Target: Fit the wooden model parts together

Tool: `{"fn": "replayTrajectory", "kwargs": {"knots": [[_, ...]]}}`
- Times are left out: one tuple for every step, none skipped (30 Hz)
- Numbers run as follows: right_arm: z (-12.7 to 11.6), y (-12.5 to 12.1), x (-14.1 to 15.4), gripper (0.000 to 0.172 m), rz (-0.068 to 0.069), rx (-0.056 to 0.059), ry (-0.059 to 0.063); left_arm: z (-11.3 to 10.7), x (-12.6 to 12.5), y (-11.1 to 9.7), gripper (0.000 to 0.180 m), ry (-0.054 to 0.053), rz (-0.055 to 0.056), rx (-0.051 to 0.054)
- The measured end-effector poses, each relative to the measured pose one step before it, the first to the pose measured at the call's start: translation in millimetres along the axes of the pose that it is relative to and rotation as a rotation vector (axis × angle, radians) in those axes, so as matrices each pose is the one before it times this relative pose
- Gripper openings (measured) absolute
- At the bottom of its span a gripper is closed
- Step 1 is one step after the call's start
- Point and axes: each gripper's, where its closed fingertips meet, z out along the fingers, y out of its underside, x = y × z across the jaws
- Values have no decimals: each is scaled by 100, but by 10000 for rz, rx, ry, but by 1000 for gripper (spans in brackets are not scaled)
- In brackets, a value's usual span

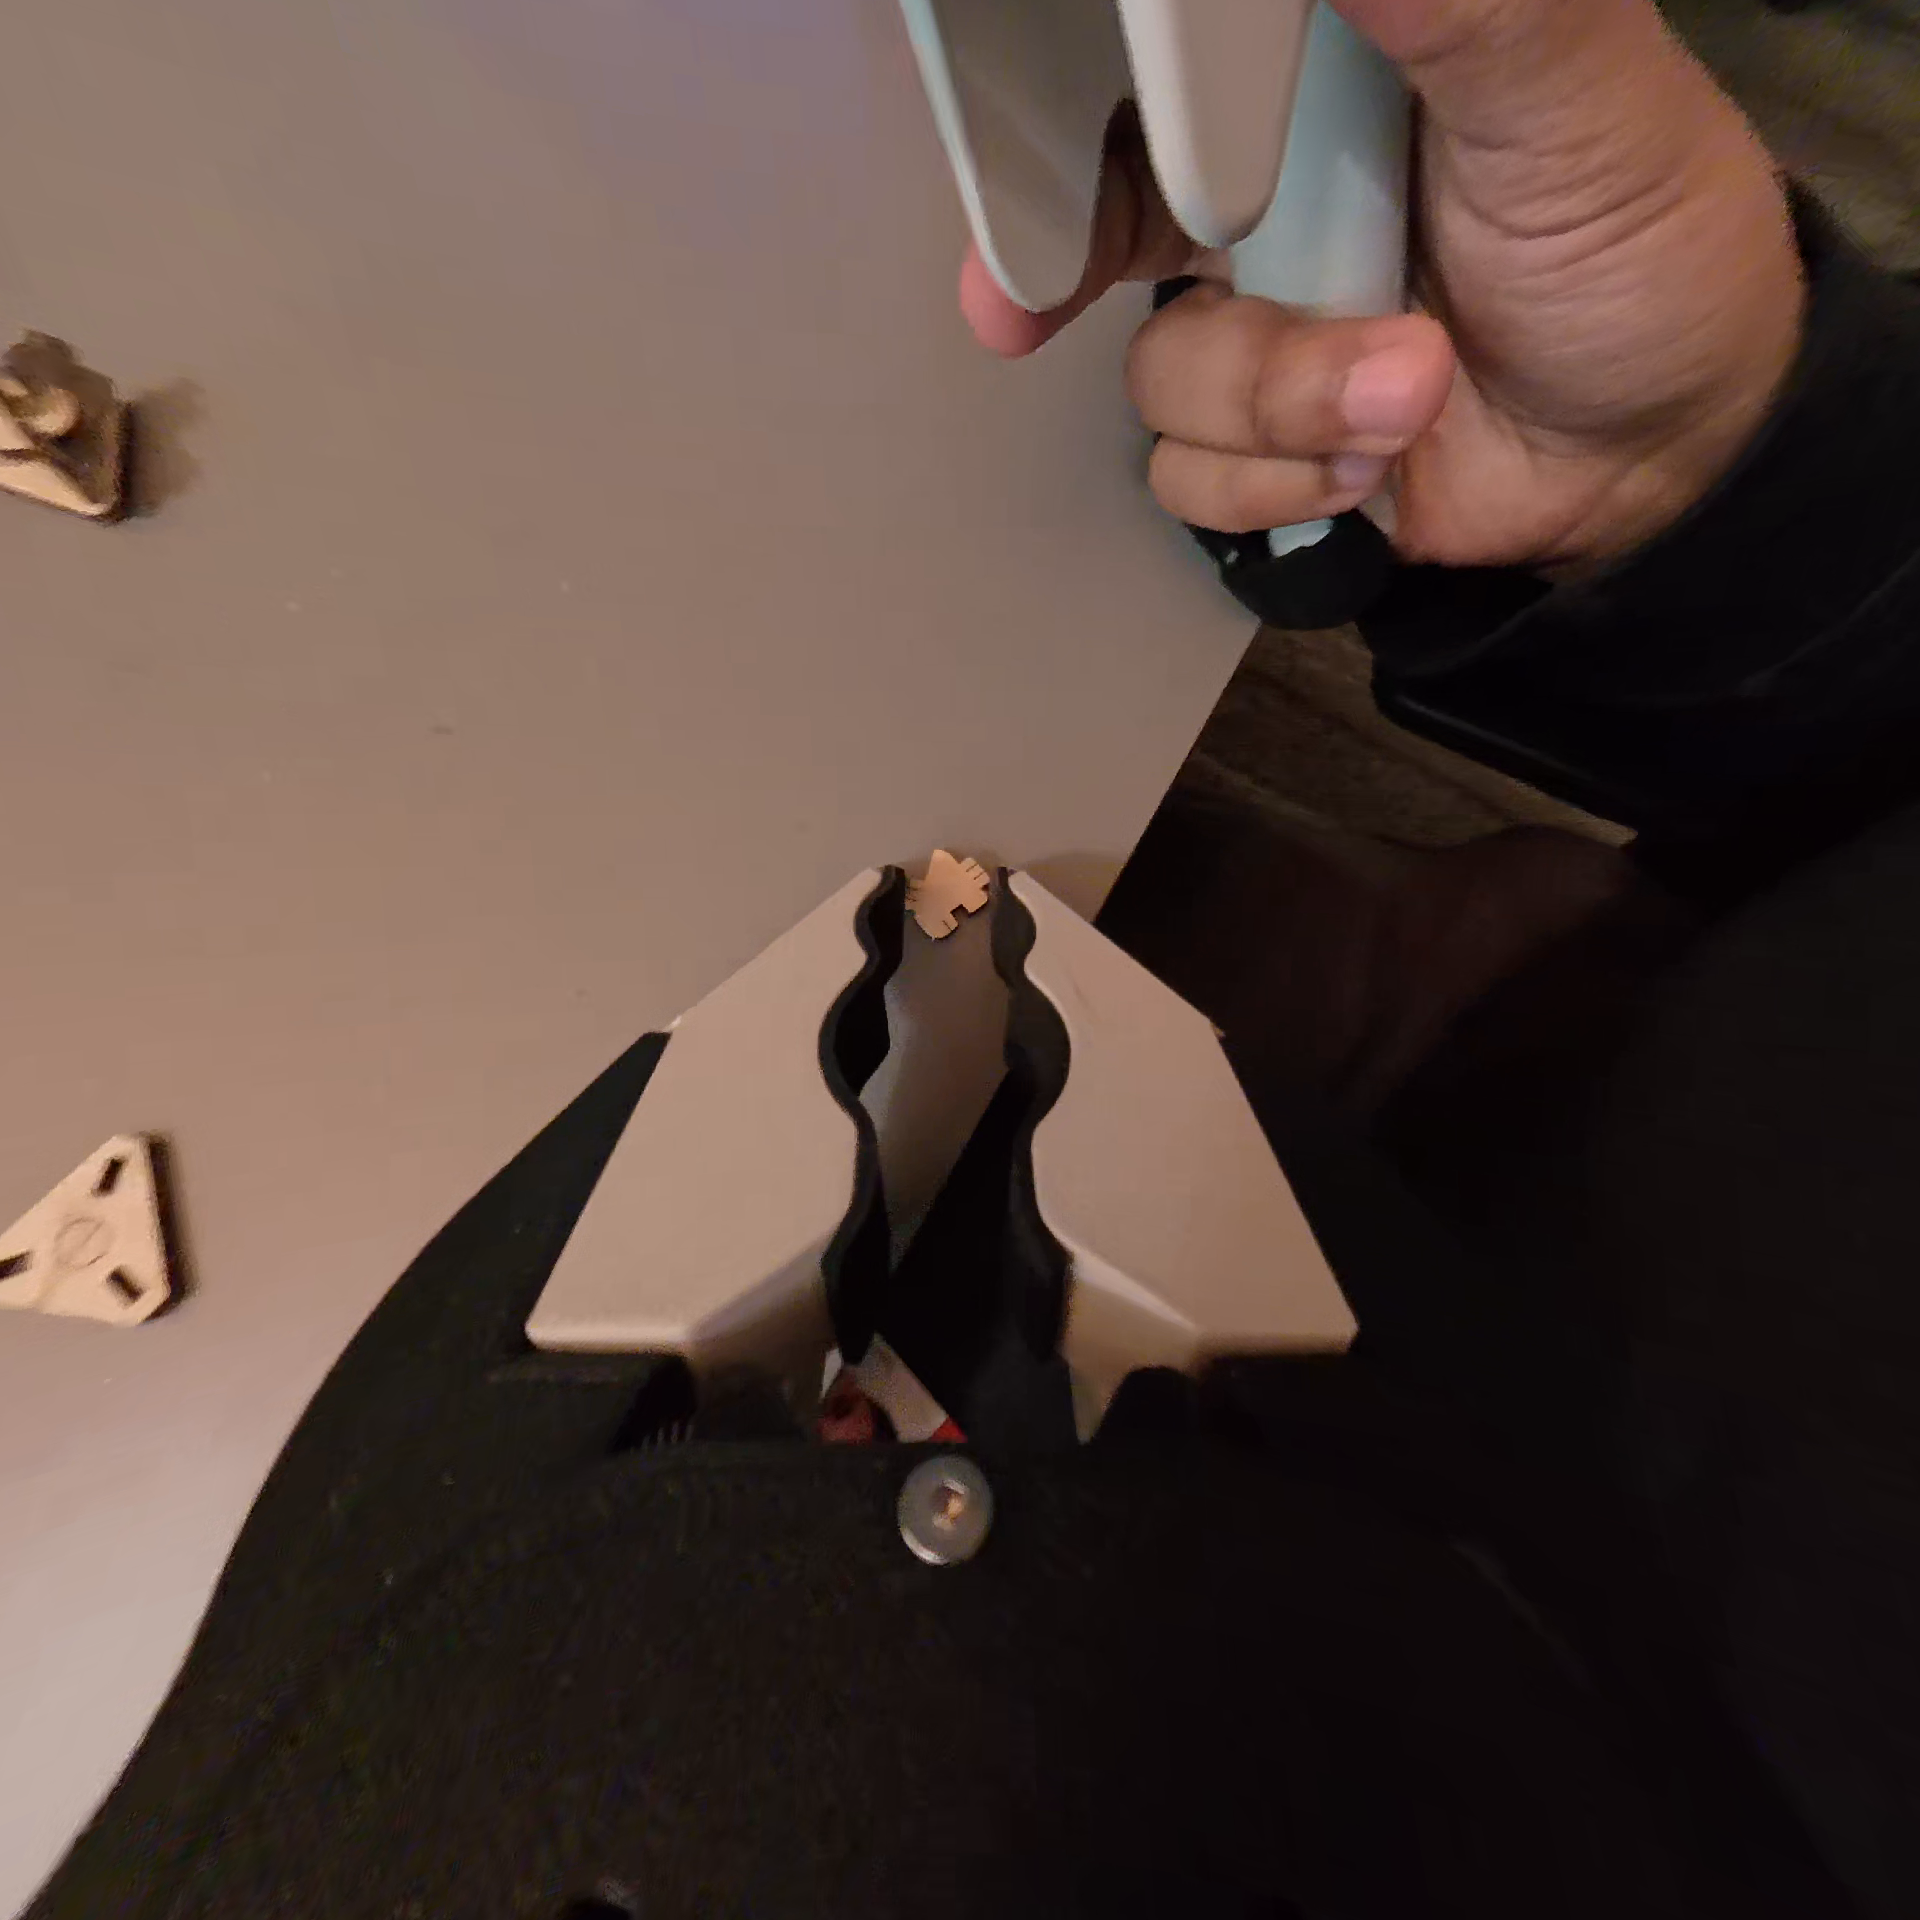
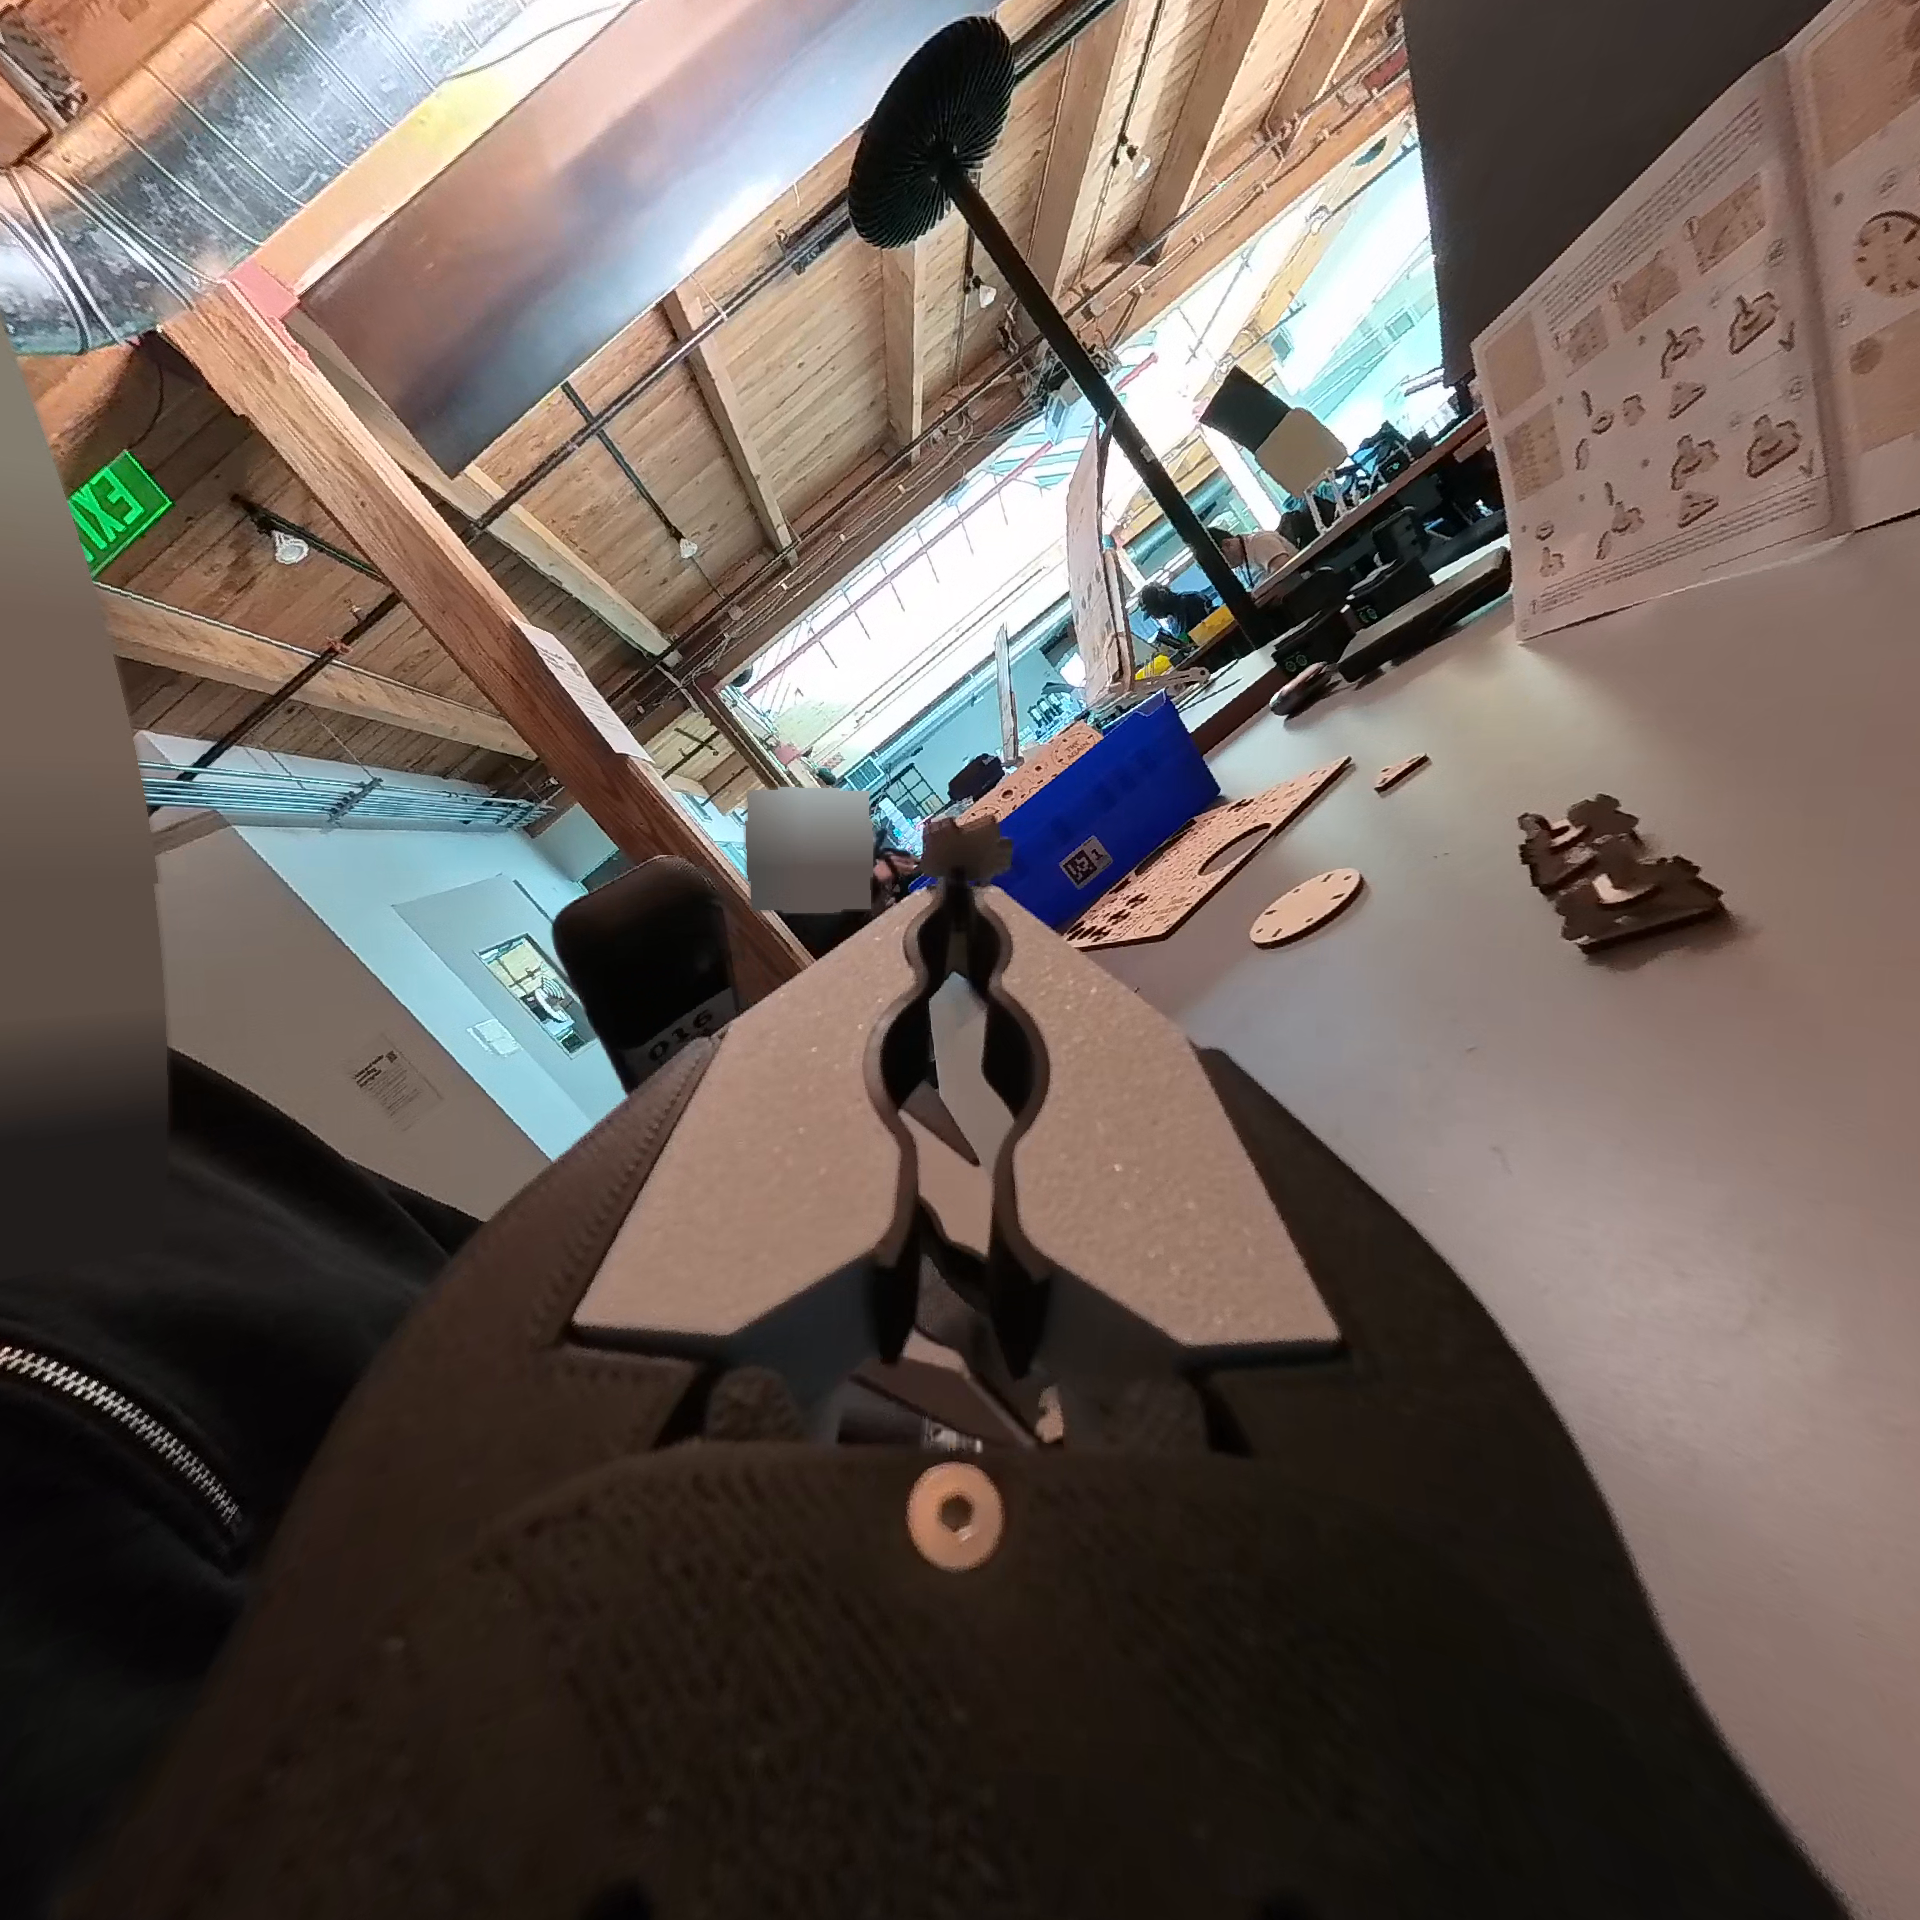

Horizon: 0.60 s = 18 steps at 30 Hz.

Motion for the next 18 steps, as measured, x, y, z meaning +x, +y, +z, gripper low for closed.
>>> {"fn": "replayTrajectory", "kwargs": {"knots": [[-9,-2,-6,0,1,0,-3,-251,-529,146,16,-295,30,-42],[6,10,1,0,-4,-5,-3,-296,-494,135,15,-235,1,-7],[7,19,-23,0,-7,-13,-1,-331,-443,89,15,-148,-62,43],[18,34,0,0,-9,-20,1,-363,-412,49,15,-91,-136,91],[19,29,-5,0,-10,-22,1,-363,-402,73,15,-35,-198,93],[13,28,-11,0,-12,-18,3,-323,-297,173,16,60,-233,32],[16,21,-10,0,-13,-13,3,-267,-150,190,16,150,-246,7],[6,22,-6,0,-12,-10,4,-227,-113,212,16,145,-234,-11],[15,24,-5,0,-7,-10,5,-195,-104,238,16,82,-178,-49],[12,26,0,0,0,-10,3,-192,-41,232,16,50,-90,-59],[14,22,-3,0,1,-8,1,-182,14,179,16,7,-25,-44],[15,18,-1,0,0,-5,2,-180,74,129,16,-13,9,-35],[25,26,-8,0,1,-5,1,-158,170,115,16,28,1,-33],[14,21,-4,0,0,-7,0,-121,235,147,17,50,-32,-61],[13,23,0,0,-4,-9,1,-90,198,233,19,8,-42,-97],[8,16,-14,0,-10,-6,-1,-66,111,305,21,-60,-6,-99],[11,12,-9,0,-12,-3,1,-62,126,312,21,-59,33,-80],[2,9,-14,0,-6,-2,2,-99,169,182,24,-36,24,16]]}}
